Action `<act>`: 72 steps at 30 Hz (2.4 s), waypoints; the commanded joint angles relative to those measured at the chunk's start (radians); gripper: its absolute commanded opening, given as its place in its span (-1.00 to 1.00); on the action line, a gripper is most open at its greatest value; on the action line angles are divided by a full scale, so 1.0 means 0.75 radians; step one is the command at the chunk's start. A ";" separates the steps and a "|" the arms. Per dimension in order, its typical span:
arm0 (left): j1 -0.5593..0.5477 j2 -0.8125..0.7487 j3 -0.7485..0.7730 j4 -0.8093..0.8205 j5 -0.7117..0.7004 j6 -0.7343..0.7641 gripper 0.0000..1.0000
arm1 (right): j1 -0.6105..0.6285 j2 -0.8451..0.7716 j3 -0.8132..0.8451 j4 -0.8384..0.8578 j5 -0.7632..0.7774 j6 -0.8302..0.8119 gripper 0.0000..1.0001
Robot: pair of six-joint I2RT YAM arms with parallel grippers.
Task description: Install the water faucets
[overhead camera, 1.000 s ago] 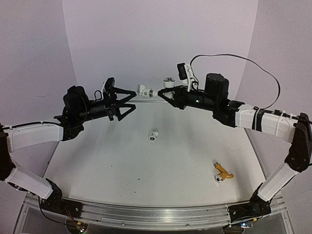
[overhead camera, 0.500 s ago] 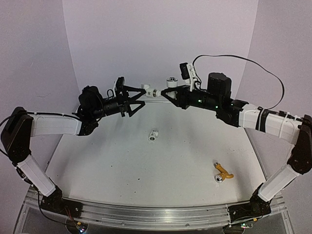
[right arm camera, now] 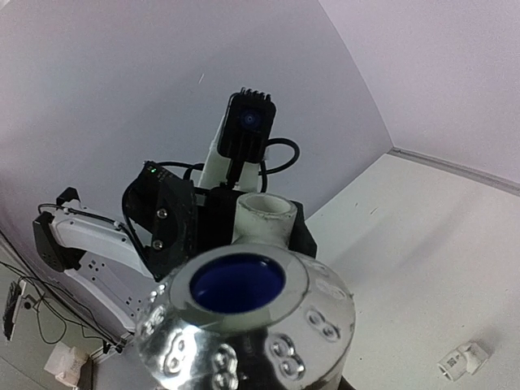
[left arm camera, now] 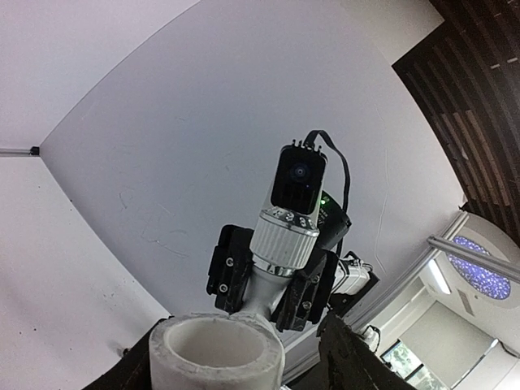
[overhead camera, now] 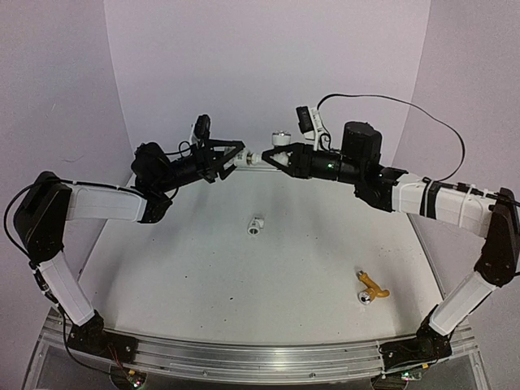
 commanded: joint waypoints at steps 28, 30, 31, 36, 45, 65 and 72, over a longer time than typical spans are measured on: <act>-0.072 0.285 0.254 -0.128 0.258 -0.927 -1.00 | -0.001 -0.114 0.014 -0.358 -0.078 -1.343 -1.00; -0.078 0.292 0.274 -0.127 0.265 -0.915 -1.00 | 0.000 -0.127 -0.021 -0.310 -0.045 -1.324 -1.00; -0.080 0.288 0.275 -0.128 0.260 -0.905 -1.00 | 0.000 -0.126 -0.021 -0.293 -0.023 -1.293 -1.00; -0.081 0.247 0.271 -0.111 0.168 -0.775 -1.00 | 0.000 -0.122 -0.099 -0.093 0.029 -1.022 -1.00; -0.083 0.235 0.247 0.159 -0.035 -0.597 -1.00 | 0.000 -0.079 -0.277 0.451 0.096 -0.272 -1.00; -0.081 0.227 0.224 0.218 0.225 0.283 -1.00 | -0.001 0.211 -0.020 0.655 -0.223 0.821 -1.00; -0.077 0.256 0.260 0.222 0.259 0.544 -1.00 | 0.003 0.284 -0.054 0.907 -0.121 1.359 -1.00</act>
